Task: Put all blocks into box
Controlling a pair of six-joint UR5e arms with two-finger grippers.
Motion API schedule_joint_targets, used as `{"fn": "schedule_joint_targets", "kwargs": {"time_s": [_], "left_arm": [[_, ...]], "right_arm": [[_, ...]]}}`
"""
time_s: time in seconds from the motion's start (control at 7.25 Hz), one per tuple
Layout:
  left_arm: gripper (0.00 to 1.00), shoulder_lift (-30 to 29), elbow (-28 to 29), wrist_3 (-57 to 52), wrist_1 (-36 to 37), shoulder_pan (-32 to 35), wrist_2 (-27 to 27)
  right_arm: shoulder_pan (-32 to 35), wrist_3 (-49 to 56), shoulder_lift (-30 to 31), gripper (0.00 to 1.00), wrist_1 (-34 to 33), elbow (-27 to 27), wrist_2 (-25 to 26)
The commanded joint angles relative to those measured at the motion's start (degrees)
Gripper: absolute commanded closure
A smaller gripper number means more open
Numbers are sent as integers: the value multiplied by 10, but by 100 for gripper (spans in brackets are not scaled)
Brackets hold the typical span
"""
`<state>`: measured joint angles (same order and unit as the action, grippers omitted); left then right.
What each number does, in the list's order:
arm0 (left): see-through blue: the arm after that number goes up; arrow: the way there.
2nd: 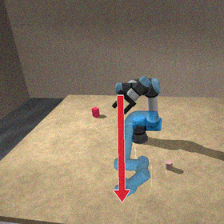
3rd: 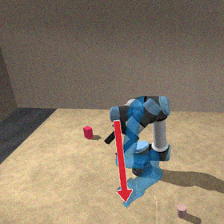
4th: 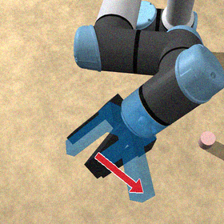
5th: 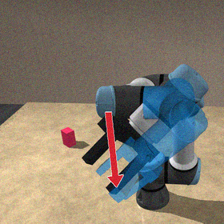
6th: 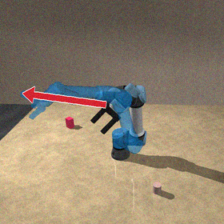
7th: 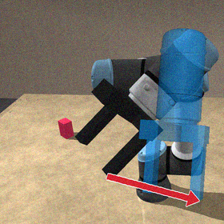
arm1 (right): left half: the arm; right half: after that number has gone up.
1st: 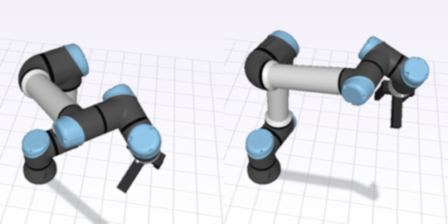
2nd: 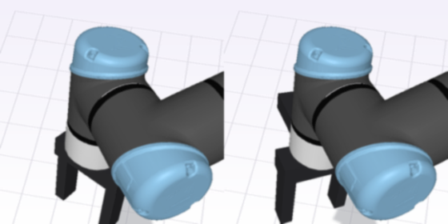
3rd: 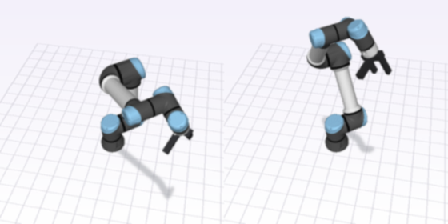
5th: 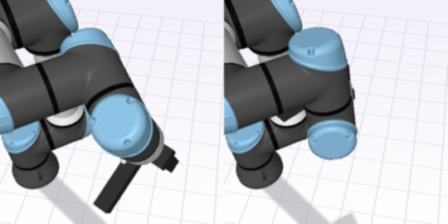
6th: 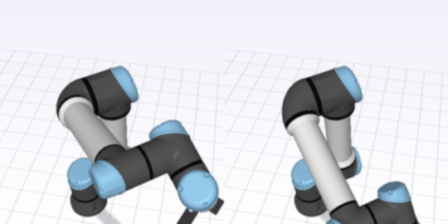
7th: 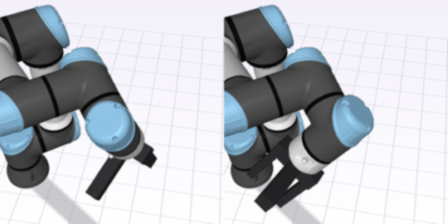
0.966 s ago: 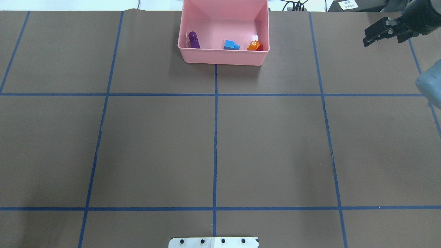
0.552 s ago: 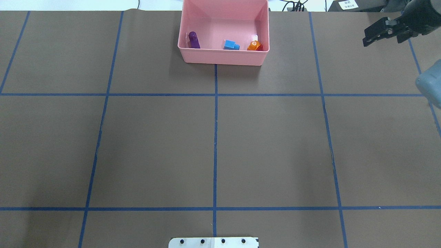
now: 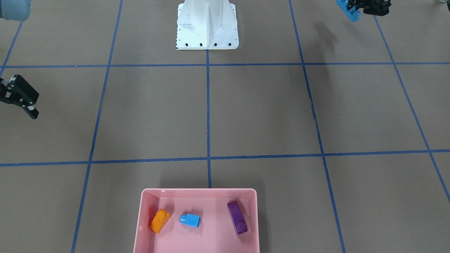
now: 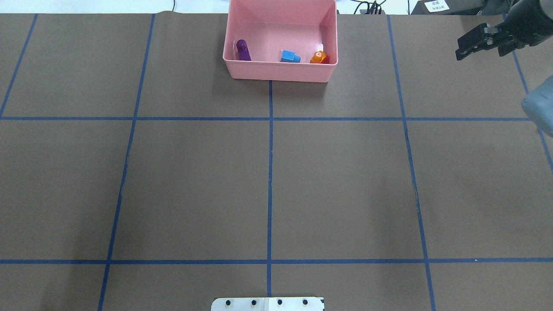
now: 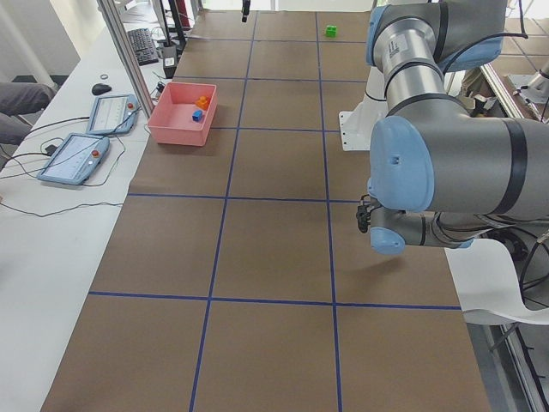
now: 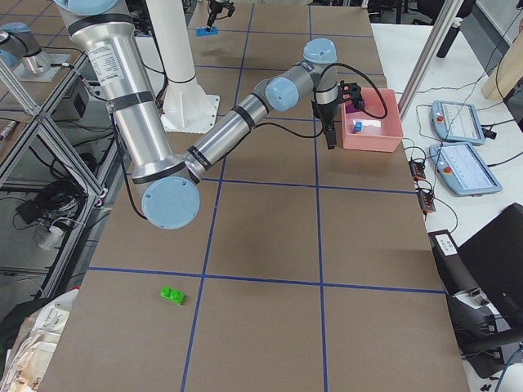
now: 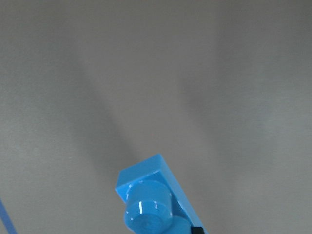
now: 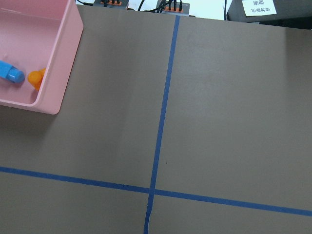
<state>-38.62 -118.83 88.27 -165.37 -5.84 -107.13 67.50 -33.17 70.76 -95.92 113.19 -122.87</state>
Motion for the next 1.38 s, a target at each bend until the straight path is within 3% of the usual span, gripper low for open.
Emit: {"fn": "schedule_joint_targets", "kwargs": {"time_s": [0.0,0.28,0.55,0.83,1.24], "left_arm": [[100,-4,-36,-114,1,95,0],[100,-54,-40,-172,14,167,-2],[100,-141,-42,-197,89,207,-4],[100,-321,-42,-214,285,288,-40],[100,-511,-36,-331,524,389,-107]], "right_arm": [[17,40,29,0,-1,7,-2],[63,110,74,0,-1,12,-31],[79,125,83,0,-1,10,-43],[83,125,83,0,-1,9,-43],[83,125,85,0,-1,5,-43]]}}
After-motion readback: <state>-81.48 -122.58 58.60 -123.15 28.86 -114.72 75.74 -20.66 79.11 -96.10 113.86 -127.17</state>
